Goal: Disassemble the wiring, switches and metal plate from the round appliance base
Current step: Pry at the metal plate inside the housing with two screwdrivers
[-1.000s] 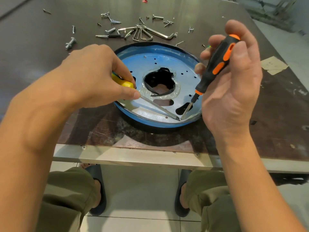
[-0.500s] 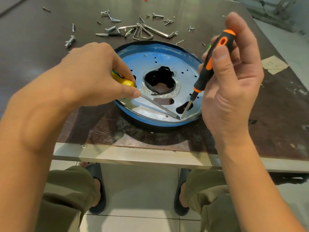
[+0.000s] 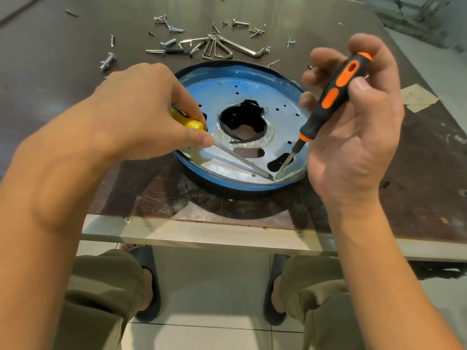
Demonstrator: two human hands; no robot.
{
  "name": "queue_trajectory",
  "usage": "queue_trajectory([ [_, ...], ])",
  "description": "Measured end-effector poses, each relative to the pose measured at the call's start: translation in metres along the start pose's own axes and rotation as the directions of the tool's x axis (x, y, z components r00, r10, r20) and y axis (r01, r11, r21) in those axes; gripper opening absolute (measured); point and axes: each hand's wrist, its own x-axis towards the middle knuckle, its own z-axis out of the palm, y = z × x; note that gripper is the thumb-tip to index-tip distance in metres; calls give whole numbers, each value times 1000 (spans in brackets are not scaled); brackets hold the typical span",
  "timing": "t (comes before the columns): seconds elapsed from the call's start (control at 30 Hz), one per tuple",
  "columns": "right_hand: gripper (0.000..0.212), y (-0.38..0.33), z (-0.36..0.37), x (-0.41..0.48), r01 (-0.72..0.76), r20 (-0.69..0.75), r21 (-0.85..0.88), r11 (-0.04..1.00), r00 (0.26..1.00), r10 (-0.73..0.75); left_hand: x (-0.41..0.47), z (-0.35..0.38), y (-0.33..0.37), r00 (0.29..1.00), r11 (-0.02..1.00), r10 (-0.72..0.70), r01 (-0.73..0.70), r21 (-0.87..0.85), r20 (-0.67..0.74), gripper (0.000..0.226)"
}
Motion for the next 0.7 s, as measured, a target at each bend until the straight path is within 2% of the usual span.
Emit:
queue_trajectory([
  [0.07,22,1,3,0,22,-4,-29,999,1000,-22,1,1,-1,1000,1000,3,-3,2,-1,33],
  [0.2,29,5,2,-1,88,-7,-128,988,996,-90,2,1,-3,1000,1000,-6,6,-4,-9,30],
  [0.37,28,3,0,-2,55,47,-66,996,998,-52,2,2,-4,1000,1000,-1,1,-9,-12,31],
  [0.43,26,3,1,-1,48,54,-99,994,998,-43,2,2,-4,1000,1000,3,-3,-4,-14,31],
  [0.57,38,3,0,0,70,92,-169,983,994,-55,1,1,-3,1000,1000,10,-10,-1,-12,36],
  [0.7,34,1,-2,-1,32,134,-81,996,991,-21,1,2,-3,1000,1000,12,-12,-7,-12,36],
])
